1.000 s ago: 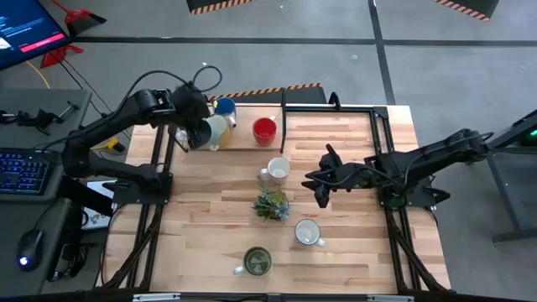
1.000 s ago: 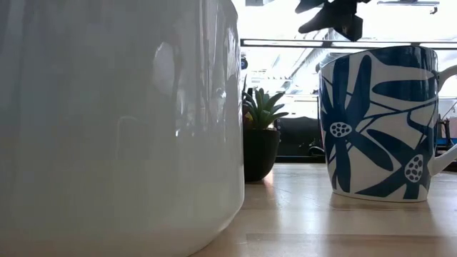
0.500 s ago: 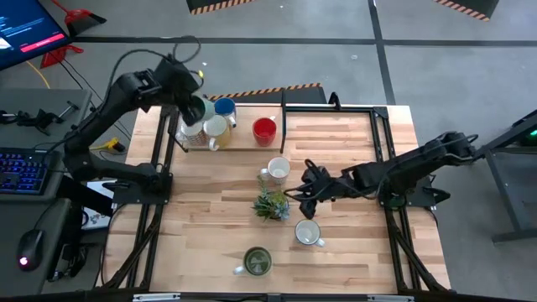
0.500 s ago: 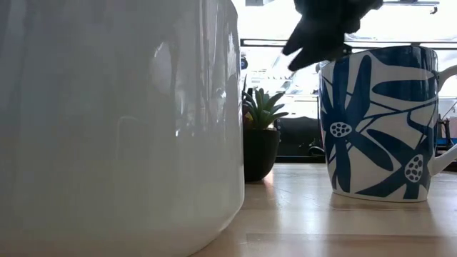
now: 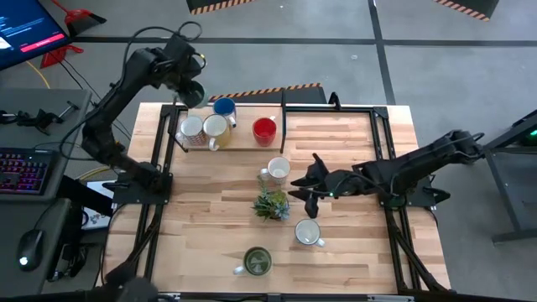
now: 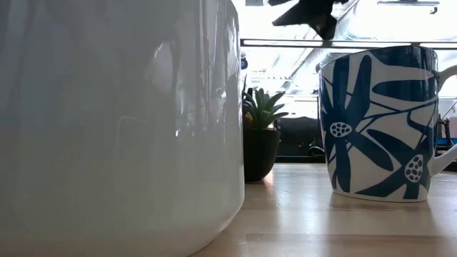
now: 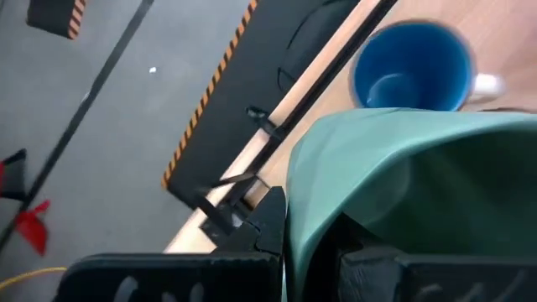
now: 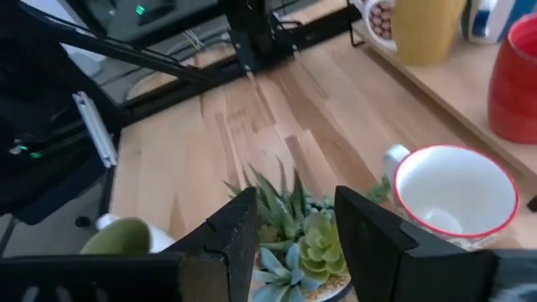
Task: Place coffee mugs
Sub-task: Put the light green mug on the shelf
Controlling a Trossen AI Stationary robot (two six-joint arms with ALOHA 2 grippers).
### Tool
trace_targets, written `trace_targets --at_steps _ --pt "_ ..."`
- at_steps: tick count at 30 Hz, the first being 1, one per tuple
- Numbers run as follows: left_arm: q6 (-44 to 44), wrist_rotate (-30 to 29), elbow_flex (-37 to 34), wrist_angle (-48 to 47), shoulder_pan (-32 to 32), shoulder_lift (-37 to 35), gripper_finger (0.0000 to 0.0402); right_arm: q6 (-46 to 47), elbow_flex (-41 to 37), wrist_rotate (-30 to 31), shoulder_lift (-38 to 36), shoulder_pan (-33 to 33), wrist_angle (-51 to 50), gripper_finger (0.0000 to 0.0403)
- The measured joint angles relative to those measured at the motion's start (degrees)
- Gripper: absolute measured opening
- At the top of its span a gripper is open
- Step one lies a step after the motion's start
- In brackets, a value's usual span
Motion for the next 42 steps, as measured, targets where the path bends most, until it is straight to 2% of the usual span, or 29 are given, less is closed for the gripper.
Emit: trace_targets --at_steps 7,13,27,42 --pt "8.0 -2.1 0.1 0.0 3.9 4.9 0.001 -0.2 0.0 0.1 -0.7 2.5 -0.1 0.0138" --pt "12.6 -0.1 0.1 0.5 5.8 7.1 0.001 -0.1 0.0 0.7 -0.7 3.1 0.4 0.0138" --pt "10.2 0.0 0.1 4.8 5.9 12.1 0.001 -0.5 0.0 1.2 -0.7 3.1 0.4 0.0138" --pt "6.9 1.3 0.0 3.3 8.0 16.5 0.001 -1.1 0.0 0.2 -0.7 3.1 0.4 0.0138"
